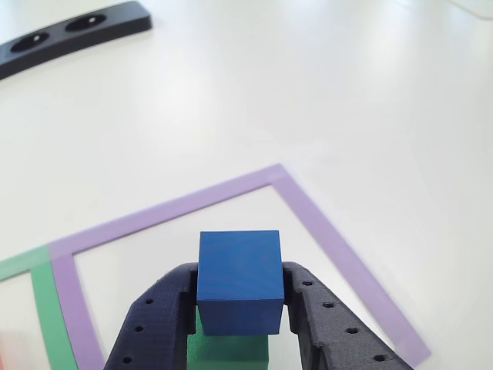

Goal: Tower of hanoi

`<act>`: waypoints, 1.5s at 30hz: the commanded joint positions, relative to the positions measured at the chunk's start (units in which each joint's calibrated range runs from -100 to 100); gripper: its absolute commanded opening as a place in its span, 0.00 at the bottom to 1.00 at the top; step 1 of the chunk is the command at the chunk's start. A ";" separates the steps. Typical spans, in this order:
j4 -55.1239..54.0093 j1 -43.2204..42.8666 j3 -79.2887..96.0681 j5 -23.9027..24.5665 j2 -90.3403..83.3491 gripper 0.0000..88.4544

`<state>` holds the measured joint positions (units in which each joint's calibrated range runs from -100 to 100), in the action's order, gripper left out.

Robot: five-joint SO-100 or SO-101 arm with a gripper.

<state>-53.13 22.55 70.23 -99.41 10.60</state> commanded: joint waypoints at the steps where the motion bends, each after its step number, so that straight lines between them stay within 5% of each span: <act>1: -1.79 -1.01 -1.13 -0.59 -0.18 0.03; 45: -5.75 -1.09 0.23 -0.59 2.31 0.18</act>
<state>-57.30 21.41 70.41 -99.41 13.38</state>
